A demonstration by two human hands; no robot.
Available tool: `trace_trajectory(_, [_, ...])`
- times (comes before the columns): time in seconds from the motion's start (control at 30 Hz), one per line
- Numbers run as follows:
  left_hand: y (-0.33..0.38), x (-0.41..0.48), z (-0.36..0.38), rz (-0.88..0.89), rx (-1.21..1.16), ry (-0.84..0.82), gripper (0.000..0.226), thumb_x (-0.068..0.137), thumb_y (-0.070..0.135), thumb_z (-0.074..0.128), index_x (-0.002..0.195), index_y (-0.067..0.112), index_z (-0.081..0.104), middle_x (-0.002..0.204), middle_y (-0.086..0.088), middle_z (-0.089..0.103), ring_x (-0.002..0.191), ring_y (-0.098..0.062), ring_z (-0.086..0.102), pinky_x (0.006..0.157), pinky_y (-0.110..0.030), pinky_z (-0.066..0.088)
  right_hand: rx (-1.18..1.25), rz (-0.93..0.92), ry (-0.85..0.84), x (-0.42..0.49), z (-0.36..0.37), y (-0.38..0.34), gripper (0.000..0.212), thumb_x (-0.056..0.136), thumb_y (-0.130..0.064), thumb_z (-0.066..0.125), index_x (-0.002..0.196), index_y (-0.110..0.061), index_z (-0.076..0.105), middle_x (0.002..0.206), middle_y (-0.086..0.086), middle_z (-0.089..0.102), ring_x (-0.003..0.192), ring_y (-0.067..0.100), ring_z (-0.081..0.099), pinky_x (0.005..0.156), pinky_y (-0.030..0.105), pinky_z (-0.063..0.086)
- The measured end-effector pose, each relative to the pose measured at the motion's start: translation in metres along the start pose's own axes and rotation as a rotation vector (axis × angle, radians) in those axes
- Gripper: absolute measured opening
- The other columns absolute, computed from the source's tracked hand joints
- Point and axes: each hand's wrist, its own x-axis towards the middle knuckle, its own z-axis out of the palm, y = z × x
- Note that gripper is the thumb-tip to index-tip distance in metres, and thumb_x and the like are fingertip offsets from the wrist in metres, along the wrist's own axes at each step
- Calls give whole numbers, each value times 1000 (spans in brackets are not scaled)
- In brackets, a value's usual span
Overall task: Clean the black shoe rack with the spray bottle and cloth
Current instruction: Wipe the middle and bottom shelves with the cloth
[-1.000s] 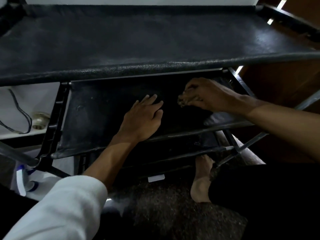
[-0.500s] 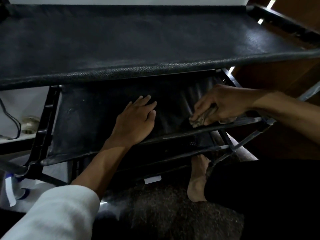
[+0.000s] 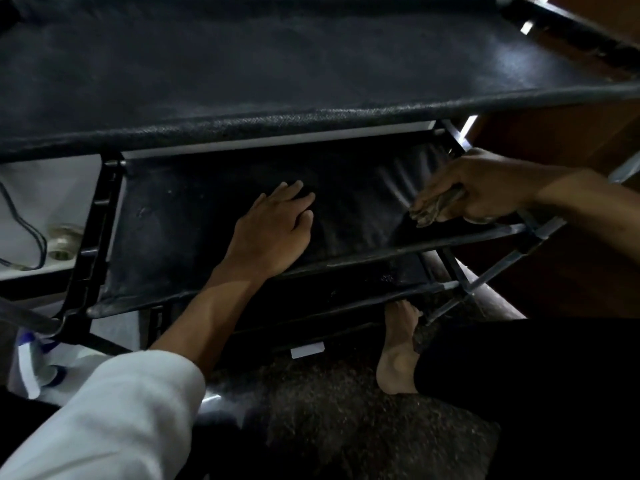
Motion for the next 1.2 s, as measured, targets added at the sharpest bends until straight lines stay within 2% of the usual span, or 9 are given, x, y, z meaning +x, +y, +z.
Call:
trace_trajectory(0.1, [1, -1, -1, -6, 10, 11, 45, 105, 34, 32, 149, 28, 40, 162, 11, 21, 150, -7, 11, 124, -34, 8, -30, -36, 36, -15, 6, -4, 42, 78, -15, 84, 113, -35, 74, 112, -17, 72, 101, -8, 65, 92, 1, 42])
trace_trajectory(0.2, [2, -2, -2, -10, 14, 10, 45, 105, 33, 32, 149, 28, 40, 162, 11, 21, 150, -7, 12, 124, -35, 9, -22, -95, 41, -14, 15, -17, 39, 83, -21, 80, 119, -34, 72, 119, -14, 69, 108, -1, 64, 98, 8, 42])
trace_trajectory(0.3, [3, -3, -2, -10, 11, 10, 45, 105, 33, 32, 149, 28, 40, 162, 11, 21, 150, -7, 11, 124, -35, 8, 12, -206, 40, -3, 25, -40, 37, 84, -21, 78, 119, -33, 72, 115, -16, 69, 102, -9, 62, 93, 4, 41])
trace_trajectory(0.4, [5, -2, -2, -19, 13, 15, 45, 105, 34, 33, 149, 28, 41, 162, 11, 22, 150, -7, 12, 123, -34, 9, 70, -329, 16, 15, 36, -68, 35, 87, -18, 76, 122, -24, 72, 110, -8, 71, 100, -1, 66, 90, 15, 49])
trace_trajectory(0.5, [9, -4, -5, -41, 8, 91, 44, 104, 33, 35, 147, 29, 43, 160, 11, 26, 149, -6, 17, 122, -31, 12, -5, -477, 38, 40, 43, -91, 30, 88, -16, 75, 118, -18, 74, 103, 0, 72, 94, 13, 67, 84, 28, 51])
trace_trajectory(0.7, [-16, -23, -34, -109, 9, 215, 42, 103, 30, 37, 144, 26, 49, 156, 6, 37, 147, -11, 27, 122, -35, 17, -87, -648, 87, 99, 51, -139, 15, 85, -12, 76, 100, -11, 79, 95, 9, 74, 85, 21, 67, 74, 20, 41])
trace_trajectory(0.93, [-76, -75, -64, -265, 152, 273, 44, 99, 20, 43, 142, 22, 52, 155, 1, 40, 145, -19, 33, 116, -35, 30, -119, -651, 171, 165, 65, -197, 26, 92, -23, 68, 116, -15, 73, 96, 6, 68, 86, 20, 61, 82, 35, 45])
trace_trajectory(1.07, [-84, -88, -69, -279, 141, 361, 45, 96, 14, 45, 140, 18, 54, 152, -1, 44, 142, -21, 38, 111, -36, 39, -88, -520, 175, 199, 67, -217, 24, 91, -25, 66, 108, -7, 71, 96, 5, 66, 90, 19, 63, 85, 38, 49])
trace_trajectory(1.2, [-85, -88, -72, -316, 36, 401, 53, 95, 11, 43, 147, 22, 44, 157, 3, 35, 145, -17, 33, 112, -38, 39, -44, -533, 168, 218, 66, -233, 16, 96, -21, 57, 108, -17, 67, 94, 1, 66, 85, 17, 63, 82, 38, 48])
